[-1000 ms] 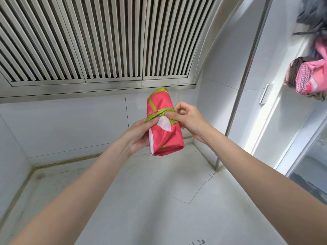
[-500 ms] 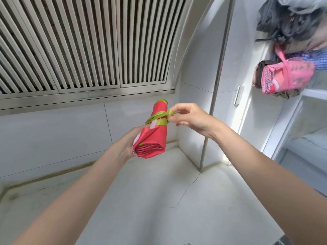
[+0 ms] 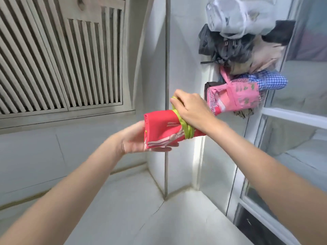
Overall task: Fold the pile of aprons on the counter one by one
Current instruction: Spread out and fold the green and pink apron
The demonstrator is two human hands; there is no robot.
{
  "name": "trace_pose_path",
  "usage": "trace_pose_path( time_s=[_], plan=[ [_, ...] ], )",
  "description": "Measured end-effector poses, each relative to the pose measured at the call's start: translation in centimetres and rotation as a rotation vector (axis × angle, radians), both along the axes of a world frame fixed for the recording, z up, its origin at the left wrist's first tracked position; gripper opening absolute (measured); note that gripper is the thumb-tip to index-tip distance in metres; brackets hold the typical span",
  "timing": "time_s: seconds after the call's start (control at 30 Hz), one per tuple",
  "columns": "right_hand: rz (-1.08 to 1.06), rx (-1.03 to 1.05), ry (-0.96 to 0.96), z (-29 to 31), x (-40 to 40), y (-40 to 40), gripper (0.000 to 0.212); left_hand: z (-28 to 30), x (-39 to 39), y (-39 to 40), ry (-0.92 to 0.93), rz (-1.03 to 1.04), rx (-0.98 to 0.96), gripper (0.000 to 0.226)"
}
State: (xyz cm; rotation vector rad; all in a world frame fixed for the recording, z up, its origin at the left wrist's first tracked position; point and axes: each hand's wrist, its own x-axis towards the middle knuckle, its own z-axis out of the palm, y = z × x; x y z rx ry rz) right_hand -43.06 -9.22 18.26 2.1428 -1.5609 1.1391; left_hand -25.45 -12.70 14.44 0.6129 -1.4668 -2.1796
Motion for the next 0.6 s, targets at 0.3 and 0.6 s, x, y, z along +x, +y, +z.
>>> trace_pose_path(
  time_s=[0.3, 0.6],
  plan=[
    [-0.183, -0.191, -0.349, 11.6, -18.9, 1.0, 0.025, 11.0, -21.7, 2.3, 0.059, 0.686, -0.910, 0.015],
    [0.320, 0.027, -1.081, 22.8, -31.2, 1.7, 0.023, 21.1, -36.2, 0.3, -0.013, 0.967, -1.238, 0.032]
  ],
)
